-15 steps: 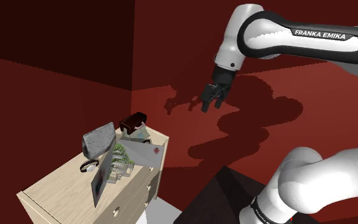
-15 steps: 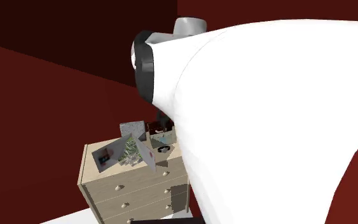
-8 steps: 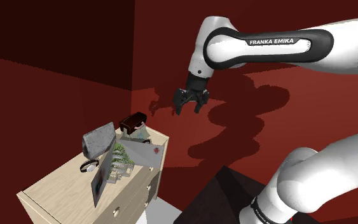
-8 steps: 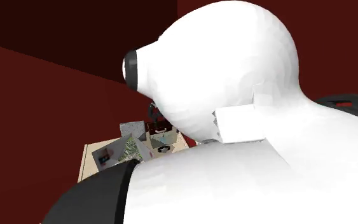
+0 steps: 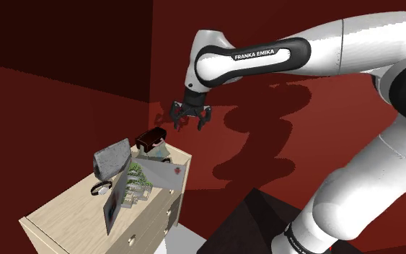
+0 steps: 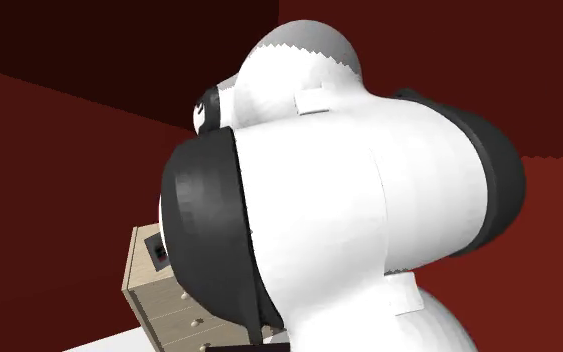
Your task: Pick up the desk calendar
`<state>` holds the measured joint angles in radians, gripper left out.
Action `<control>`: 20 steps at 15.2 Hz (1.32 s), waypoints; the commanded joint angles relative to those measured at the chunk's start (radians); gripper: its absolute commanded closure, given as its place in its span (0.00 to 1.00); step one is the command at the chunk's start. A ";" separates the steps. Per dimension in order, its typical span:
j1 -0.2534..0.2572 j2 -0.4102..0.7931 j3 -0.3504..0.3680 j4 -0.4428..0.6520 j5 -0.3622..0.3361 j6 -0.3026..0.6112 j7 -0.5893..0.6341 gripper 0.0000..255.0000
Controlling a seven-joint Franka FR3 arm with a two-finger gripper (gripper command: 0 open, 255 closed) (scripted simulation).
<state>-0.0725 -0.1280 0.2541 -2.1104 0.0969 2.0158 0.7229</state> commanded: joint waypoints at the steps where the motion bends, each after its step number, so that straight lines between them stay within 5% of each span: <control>1: -0.007 0.082 0.010 0.059 -0.028 0.023 0.091 0.00; 17: 0.050 0.705 -0.092 0.694 -0.196 -0.005 0.640 0.00; 20: 0.051 0.719 -0.094 0.674 -0.198 0.028 0.641 0.00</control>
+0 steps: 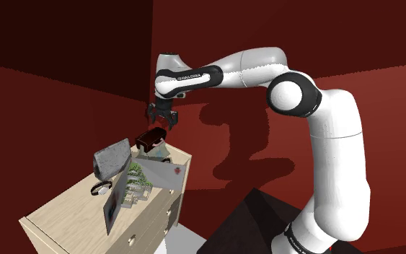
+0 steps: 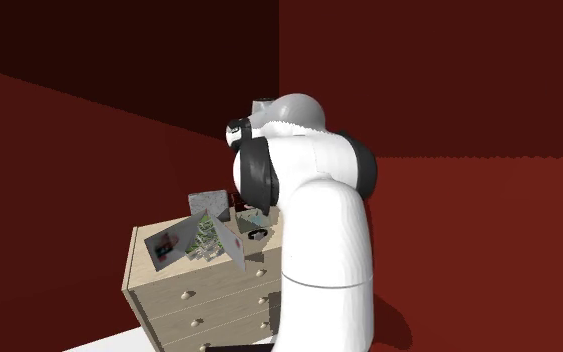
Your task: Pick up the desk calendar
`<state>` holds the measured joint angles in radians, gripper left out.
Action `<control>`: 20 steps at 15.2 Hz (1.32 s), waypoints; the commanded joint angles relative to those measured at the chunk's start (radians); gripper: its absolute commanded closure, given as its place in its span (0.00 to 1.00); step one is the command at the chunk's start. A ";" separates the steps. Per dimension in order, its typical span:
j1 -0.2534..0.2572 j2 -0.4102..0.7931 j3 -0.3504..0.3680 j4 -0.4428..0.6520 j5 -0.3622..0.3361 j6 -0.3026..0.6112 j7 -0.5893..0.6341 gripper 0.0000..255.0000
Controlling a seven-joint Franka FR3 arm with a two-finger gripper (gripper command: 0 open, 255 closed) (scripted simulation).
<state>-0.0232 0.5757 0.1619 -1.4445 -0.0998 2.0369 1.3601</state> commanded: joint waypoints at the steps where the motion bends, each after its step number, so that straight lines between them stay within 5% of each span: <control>1: 0.002 0.020 -0.003 0.002 -0.003 0.018 0.005 0.00; 6: 0.002 0.038 -0.005 -0.017 -0.006 0.055 0.007 0.00; 7: 0.003 0.040 -0.005 -0.013 -0.006 0.054 0.008 1.00; 20: 0.002 0.018 -0.002 0.005 -0.002 0.013 0.004 1.00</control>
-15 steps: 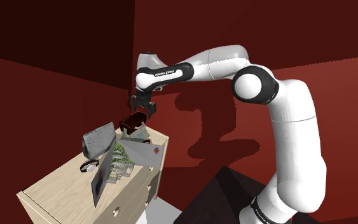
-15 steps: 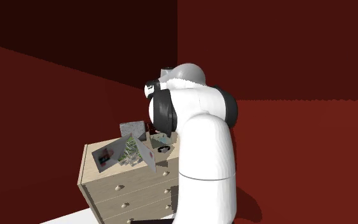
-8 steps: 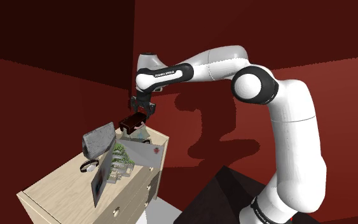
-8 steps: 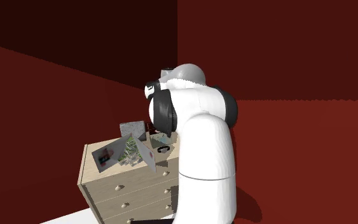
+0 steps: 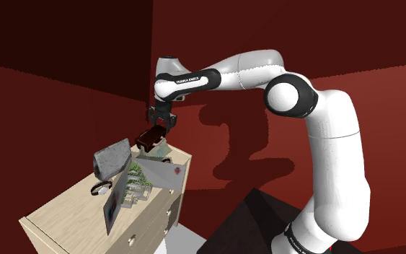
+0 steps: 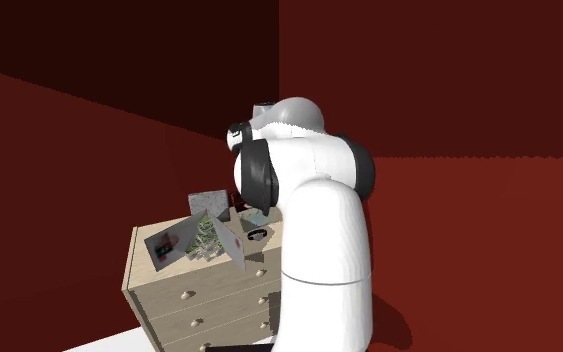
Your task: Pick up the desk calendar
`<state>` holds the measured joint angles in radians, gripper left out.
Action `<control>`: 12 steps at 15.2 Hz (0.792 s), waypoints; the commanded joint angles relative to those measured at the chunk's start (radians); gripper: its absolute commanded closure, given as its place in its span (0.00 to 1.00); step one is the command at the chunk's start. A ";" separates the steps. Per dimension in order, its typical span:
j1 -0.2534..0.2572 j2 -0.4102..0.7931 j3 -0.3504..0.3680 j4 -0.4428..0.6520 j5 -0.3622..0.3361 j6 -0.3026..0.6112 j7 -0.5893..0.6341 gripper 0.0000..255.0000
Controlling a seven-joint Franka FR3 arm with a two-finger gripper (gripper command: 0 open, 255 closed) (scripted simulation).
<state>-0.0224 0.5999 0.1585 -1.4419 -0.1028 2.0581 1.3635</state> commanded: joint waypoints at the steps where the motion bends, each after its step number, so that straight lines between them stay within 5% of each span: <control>1: 0.001 -0.012 0.001 0.008 0.002 -0.019 0.000 1.00; 12: 0.001 -0.048 0.006 0.089 0.009 -0.135 -0.005 1.00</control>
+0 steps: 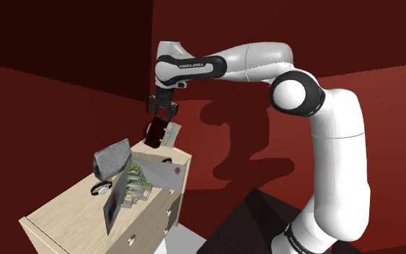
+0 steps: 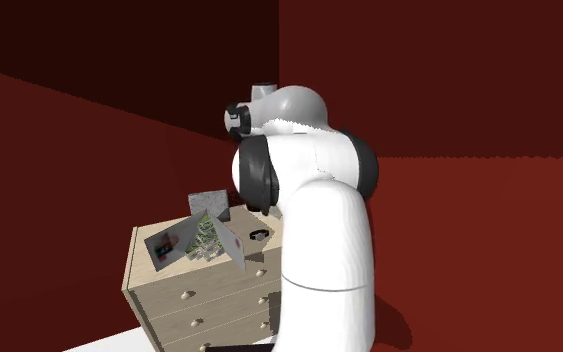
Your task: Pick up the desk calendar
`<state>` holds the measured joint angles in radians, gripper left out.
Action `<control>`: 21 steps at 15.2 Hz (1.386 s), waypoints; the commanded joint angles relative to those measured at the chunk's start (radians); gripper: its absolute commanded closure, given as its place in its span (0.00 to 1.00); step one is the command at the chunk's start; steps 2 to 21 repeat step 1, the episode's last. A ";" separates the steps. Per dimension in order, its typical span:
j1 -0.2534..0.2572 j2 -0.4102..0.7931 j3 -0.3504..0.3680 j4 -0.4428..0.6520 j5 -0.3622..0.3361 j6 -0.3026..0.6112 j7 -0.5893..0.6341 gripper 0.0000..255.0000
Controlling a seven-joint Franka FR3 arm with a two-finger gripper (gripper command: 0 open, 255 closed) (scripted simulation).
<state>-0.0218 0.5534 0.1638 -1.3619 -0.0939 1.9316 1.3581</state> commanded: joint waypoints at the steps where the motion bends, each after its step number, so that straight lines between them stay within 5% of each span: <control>1: 0.001 -0.001 0.001 0.009 0.000 -0.008 0.000 1.00; 21: 0.001 -0.001 0.001 0.009 0.000 -0.008 0.000 1.00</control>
